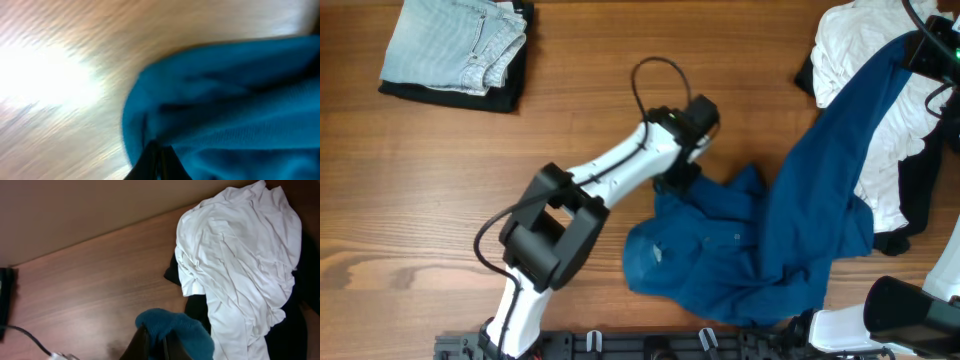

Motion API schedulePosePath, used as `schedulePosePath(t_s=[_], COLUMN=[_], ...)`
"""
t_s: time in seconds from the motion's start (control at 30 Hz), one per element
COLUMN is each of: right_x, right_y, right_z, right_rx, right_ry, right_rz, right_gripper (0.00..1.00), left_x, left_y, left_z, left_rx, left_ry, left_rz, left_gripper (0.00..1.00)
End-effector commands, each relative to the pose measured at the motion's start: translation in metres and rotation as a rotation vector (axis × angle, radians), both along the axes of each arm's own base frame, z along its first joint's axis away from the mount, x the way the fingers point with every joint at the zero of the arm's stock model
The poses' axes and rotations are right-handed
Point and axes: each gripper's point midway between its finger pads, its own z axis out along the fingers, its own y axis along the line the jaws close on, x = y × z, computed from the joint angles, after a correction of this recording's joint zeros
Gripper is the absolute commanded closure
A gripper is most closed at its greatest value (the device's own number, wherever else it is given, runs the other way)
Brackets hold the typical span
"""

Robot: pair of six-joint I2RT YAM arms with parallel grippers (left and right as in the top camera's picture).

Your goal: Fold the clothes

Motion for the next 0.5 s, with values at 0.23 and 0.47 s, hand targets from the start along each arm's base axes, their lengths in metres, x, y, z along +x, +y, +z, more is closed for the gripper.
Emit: schedulePosePath(t_s=[0.23,0.47], right_x=[-0.002,-0.003], right_y=[0.004,0.005], right_z=[-0.001,-0.002], right_rx=[0.015,0.018], right_ry=[0.003,0.010], right_rz=[0.026,0.026], right_gripper=[0.96,0.96], left_x=[0.151,0.175], left_y=[0.231,0.268], left_z=[0.019,0.066], left_rx=[0.188,0.165], left_ry=[-0.308,-0.381], left_rz=[0.513,0.613], left_gripper=[0.96,0.16])
